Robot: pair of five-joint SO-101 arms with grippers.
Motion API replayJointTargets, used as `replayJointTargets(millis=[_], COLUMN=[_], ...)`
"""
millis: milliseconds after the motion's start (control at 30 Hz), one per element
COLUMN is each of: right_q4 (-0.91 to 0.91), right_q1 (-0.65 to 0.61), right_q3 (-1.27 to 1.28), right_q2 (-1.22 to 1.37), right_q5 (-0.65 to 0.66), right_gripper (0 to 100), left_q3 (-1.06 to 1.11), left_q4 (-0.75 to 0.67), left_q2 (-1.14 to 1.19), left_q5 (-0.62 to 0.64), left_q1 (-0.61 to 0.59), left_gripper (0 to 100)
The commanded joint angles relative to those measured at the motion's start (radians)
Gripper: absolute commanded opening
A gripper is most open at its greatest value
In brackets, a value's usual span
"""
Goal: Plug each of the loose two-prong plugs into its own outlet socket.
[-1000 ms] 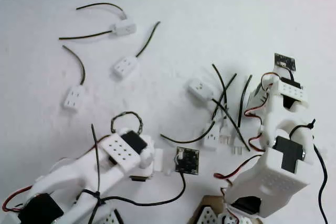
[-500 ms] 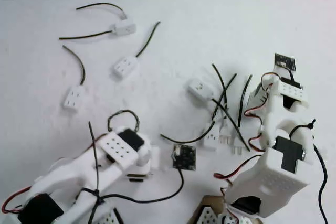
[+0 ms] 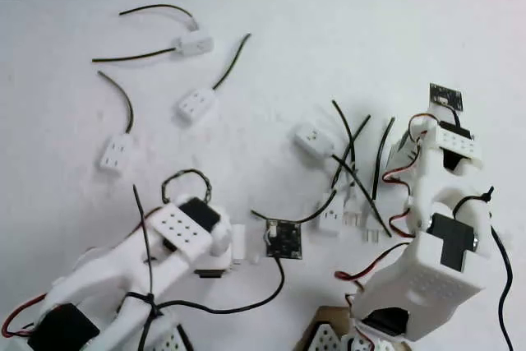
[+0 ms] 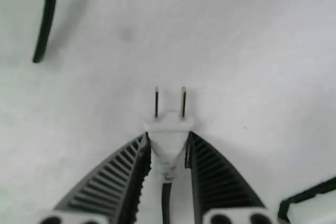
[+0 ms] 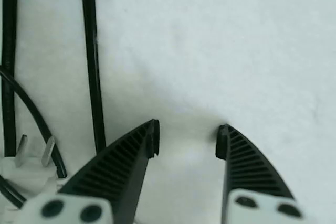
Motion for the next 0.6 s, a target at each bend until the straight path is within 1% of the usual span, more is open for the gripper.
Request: replayJointTargets(millis=[0,133,167,233,300,433,567], right_q4=[-0.036,-0.036,-0.036,-0.036,-0.036,-0.036,-0.036], right_q1=[0.005,0.005,0.005,0.005,0.005,0.005,0.005], right_q3=[-0.006,-0.006,-0.006,-0.006,-0.006,-0.006,-0.006], right_q2=[0.012,0.012,0.012,0.012,0.012,0.012,0.012], right_q5=[-0.011,-0.011,-0.011,-0.011,-0.011,-0.011,-0.011], right_gripper=[21.2,21.2,21.2,21.2,21.2,21.2,21.2], left_q3=[-0.006,-0.006,-0.008,-0.011,-0.006,-0.008,0.031], left_q4=[0.0,-0.012,-0.017,-0.083,-0.15,-0.242,-0.345], left_q2=[-0.022,-0.028,-0.03,-0.031,-0.031,-0.041,-0.162], left_q5=[0.005,0.026,0.06,0.138,0.203,0.302,0.425], left_q1=[-0.005,-0.005,-0.005,0.001,0.022,0.068,0.077], left_gripper=[8,7,6,3,3,3,2])
